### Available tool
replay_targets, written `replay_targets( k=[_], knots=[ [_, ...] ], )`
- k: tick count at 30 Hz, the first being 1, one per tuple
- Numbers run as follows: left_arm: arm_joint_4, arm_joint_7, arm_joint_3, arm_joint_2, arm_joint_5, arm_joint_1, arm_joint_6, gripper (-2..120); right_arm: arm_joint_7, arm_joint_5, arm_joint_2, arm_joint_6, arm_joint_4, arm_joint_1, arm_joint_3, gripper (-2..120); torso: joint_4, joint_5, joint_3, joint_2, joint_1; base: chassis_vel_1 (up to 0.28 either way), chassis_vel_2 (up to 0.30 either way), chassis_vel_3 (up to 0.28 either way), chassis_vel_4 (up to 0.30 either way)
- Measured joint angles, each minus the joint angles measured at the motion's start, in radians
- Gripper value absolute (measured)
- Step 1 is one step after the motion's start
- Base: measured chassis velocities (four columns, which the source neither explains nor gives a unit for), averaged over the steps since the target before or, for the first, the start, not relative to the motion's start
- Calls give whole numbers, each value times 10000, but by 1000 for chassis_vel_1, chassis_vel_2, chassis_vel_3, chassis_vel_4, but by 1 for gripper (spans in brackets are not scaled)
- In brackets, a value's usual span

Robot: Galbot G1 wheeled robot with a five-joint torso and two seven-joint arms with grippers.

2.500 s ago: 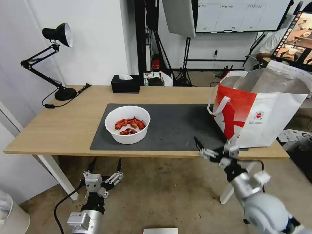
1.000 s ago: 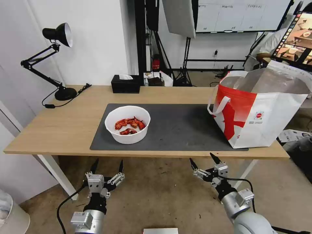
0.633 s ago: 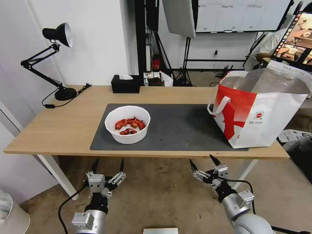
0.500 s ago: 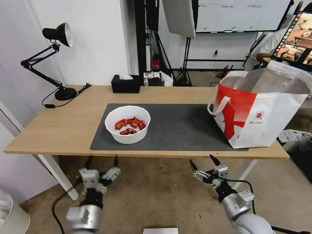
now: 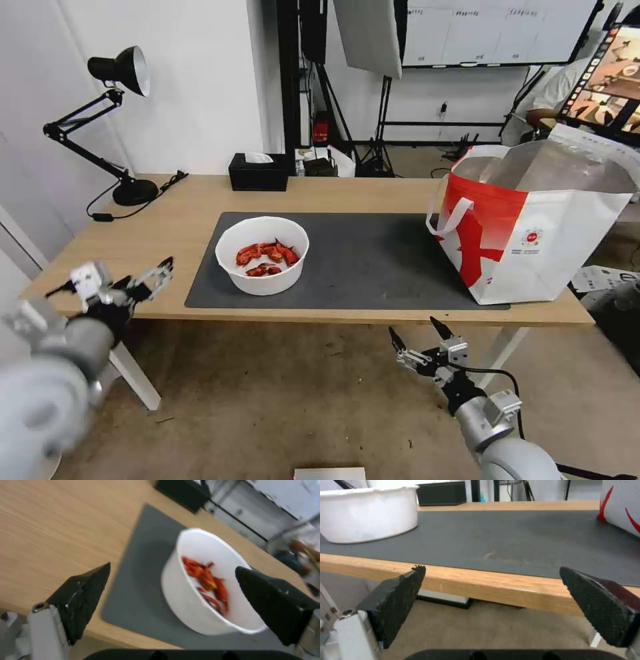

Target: Pick up the trash from the table and place it into the takeout bag.

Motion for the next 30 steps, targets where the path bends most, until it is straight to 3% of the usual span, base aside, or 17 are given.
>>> replay_targets(
  k=[3,5,7,12,19,30],
  knots=[
    [352,-22,334,267,-688,-514,357,100,0,0,0,0,0,1,0,100,1,-2,0,0,0,0,0,0,0],
    [866,-17,1050,571,-1105,-1359,738,100,1,0,0,0,0,1,1,100,0,0,0,0,1,0,0,0,0],
    [974,-14,1217,611,-1130,-1533,789,100,0,0,0,0,0,1,0,100,-1,1,0,0,0,0,0,0,0],
    [2099,-66,2484,804,-1014,-2865,915,100,0,0,0,3,-1,2,0,100,0,1,0,0,1,0,0,0,0],
    [3291,-98,3465,895,-999,-4098,1047,100,-2,0,0,3,-2,2,0,100,1,-1,0,-1,0,0,0,0,0],
    [3869,-190,4661,746,-995,-5233,1214,100,-3,0,0,4,-3,2,0,100,0,2,-1,0,0,0,0,0,0]
  ],
)
